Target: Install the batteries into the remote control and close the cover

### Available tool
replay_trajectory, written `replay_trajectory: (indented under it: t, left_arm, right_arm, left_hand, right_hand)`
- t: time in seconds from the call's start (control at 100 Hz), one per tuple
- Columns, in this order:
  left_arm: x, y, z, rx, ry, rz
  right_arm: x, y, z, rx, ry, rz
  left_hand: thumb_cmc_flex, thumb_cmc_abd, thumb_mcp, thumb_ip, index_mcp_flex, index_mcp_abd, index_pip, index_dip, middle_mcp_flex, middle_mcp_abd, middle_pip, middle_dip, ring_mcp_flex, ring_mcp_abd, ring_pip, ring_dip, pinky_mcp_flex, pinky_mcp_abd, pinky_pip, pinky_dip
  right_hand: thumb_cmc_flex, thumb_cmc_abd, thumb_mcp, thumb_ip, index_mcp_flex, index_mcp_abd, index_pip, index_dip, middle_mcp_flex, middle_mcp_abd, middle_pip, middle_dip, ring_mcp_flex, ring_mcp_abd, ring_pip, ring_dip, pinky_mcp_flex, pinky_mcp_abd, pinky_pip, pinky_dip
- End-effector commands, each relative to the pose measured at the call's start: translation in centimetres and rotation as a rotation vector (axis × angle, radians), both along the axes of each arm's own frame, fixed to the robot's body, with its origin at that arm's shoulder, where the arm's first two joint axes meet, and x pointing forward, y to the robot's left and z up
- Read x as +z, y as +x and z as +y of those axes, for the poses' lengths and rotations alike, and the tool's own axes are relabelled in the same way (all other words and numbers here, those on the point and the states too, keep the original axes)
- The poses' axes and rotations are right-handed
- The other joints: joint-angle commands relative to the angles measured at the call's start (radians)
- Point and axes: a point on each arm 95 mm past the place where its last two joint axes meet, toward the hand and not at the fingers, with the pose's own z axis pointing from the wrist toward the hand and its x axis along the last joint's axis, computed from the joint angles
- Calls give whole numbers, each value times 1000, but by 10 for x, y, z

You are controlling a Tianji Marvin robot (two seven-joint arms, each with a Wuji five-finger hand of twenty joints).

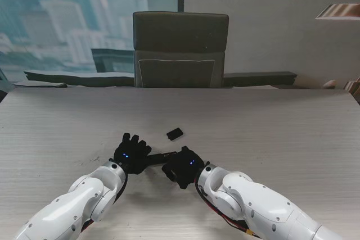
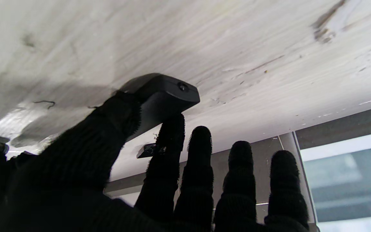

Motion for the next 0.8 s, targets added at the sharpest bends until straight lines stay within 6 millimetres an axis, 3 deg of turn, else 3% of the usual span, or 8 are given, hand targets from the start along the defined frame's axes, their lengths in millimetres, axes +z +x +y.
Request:
replay_trajectory:
  t: [0.0, 0.39, 0.79]
  left_arm:
    - [-18, -8, 4, 4, 32, 66]
    - [-18, -9, 6, 12, 30, 60]
    - [-18, -9, 7, 12, 31, 58]
  right_arm:
    - [-16, -10, -2, -1, -30, 47]
    - [1, -5, 10, -60, 77, 44]
    - [19, 14, 21, -155, 190, 33]
  left_hand:
    - [89, 21, 11, 39, 93, -207, 167, 61, -4, -1, 13, 9, -5, 5, 10, -6, -5, 4, 14, -16]
    - [92, 21, 12, 39, 94, -206, 167, 60, -5, -2, 12, 9, -6, 3, 9, -6, -6, 3, 13, -17]
    - [93, 20, 12, 39, 92, -201, 165, 60, -4, -4, 13, 9, -5, 3, 10, -6, -5, 2, 13, -17]
  right_hand:
    - [29, -22, -26, -28, 91, 134, 0, -19, -14, 23, 1, 5, -9, 18, 2, 14, -15, 22, -3, 14]
    - [57, -39, 13, -37, 105, 229, -5, 22, 7, 25, -1, -23, 2, 27, 3, 13, -10, 33, -3, 17]
    - [67, -37, 9, -35, 110, 248, -17, 34, 13, 31, 7, -47, 9, 31, 5, 11, -9, 40, -5, 18]
